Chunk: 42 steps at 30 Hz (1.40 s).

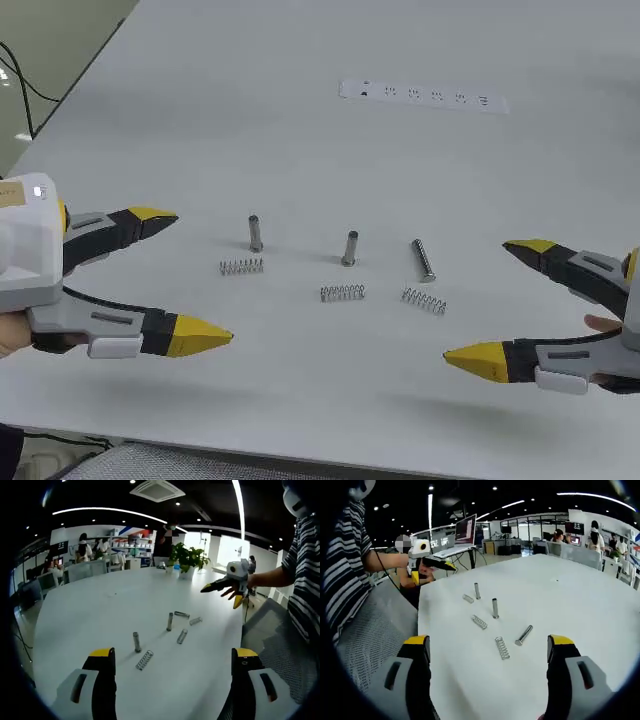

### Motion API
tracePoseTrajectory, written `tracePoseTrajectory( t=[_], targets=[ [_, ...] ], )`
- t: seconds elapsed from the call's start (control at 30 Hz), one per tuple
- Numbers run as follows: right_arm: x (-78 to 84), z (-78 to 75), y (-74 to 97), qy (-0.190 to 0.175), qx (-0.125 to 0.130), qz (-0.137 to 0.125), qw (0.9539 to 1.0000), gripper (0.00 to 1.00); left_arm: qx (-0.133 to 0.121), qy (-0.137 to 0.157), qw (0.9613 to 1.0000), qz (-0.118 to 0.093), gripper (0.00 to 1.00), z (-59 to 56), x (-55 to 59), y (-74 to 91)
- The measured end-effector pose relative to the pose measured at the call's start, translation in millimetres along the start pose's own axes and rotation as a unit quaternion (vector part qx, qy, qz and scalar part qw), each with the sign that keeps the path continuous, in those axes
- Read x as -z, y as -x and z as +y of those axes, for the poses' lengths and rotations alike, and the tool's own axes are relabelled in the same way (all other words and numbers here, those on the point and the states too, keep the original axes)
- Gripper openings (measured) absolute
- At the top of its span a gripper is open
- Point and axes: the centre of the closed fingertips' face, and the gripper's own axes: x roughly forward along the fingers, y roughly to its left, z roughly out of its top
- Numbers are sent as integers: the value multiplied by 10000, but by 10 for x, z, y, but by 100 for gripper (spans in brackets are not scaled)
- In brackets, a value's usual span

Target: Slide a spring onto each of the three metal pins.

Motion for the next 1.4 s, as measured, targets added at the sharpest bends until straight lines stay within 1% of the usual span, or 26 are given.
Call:
tracePoseTrajectory(
  t=[0.17, 0.37, 0.53, 0.67, 0.73, 0.87, 1.03, 1.2, 1.4],
  targets=[
    [3, -14, 9, -8, 6, -14, 10000, 97, 35, -3, 10000, -11, 94, -23, -27, -24],
    [21, -12, 12, -12, -13, 1, 10000, 96, 32, 6, 10000, 11, 94, -27, -34, -33],
    [37, -14, 8, -22, -39, -4, 10000, 96, -7, 17, 10000, 21, 94, -12, -22, -22],
    [43, -12, 3, -30, -52, -2, 10000, 96, -13, 8, 10000, 71, 94, -24, 6, -19],
    [47, -9, 1, -35, -59, -4, 10000, 96, -78, -13, 10000, 42, 96, -2, 2, -15],
    [63, 1, -1, -34, -70, 25, 10000, 96, -99, 30, 9999, 8, 97, 10, -2, -11],
    [74, 7, 4, -66, -60, 9, 10000, 96, -85, 27, 10000, 20, 97, 2, 12, -14],
    [90, 24, 6, -146, -54, -44, 9999, 97, -76, 50, 9999, 42, 97, -9, 52, -16],
    [130, 30, -3, -176, -38, -47, 9998, 99, -101, 88, 9999, -7, 97, 2, 58, -21]
  ],
)
